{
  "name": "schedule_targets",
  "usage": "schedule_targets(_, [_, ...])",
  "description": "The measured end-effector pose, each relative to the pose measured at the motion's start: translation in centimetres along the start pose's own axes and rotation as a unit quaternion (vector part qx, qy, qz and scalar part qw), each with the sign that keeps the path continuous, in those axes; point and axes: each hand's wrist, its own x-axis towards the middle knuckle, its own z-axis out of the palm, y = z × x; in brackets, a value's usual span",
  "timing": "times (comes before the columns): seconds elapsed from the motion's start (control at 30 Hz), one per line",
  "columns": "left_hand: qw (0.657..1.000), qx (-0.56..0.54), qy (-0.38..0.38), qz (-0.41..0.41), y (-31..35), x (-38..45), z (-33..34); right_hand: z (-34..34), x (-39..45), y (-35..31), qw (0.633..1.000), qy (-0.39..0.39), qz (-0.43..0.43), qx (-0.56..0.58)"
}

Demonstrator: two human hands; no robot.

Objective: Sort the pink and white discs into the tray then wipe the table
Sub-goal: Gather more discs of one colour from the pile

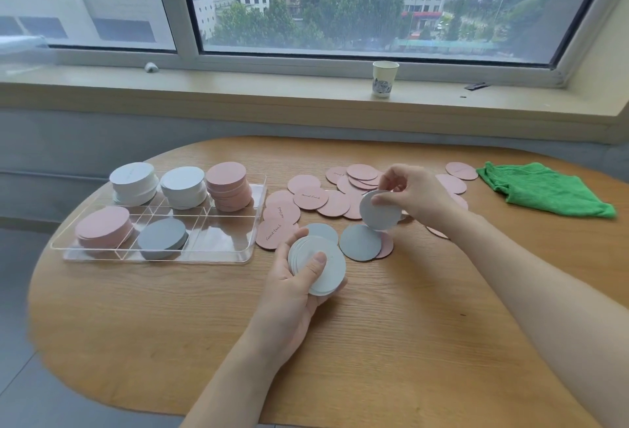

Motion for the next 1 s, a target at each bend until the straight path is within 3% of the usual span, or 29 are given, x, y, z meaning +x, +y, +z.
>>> schedule_targets(0.13, [1.000,-0.005,0.016,0.024,0.1,0.0,0.0,-0.6,-1.6,-1.4,0.993,0.045,-0.006,0.110])
schedule_targets(0.23, [0.999,-0.009,0.026,0.038,0.3,0.0,0.2,0.2,-4.2,-2.7,0.967,0.023,0.006,0.255])
schedule_targets(0.37, [0.999,-0.005,0.010,0.053,0.4,-0.3,0.4,3.4,-7.6,-3.5,0.947,-0.014,0.028,0.321])
schedule_targets(0.73, [0.999,-0.003,-0.035,0.016,0.7,-1.3,0.6,8.9,-11.3,-3.8,0.981,0.052,0.000,0.186])
schedule_targets(0.9, [0.998,-0.026,-0.063,-0.003,1.0,-1.6,0.1,8.5,-11.9,-4.3,0.975,-0.055,0.025,0.215])
schedule_targets(1.0, [0.998,-0.009,-0.056,-0.001,1.9,-1.8,-0.8,7.5,-12.1,-4.6,0.984,-0.103,-0.026,0.142])
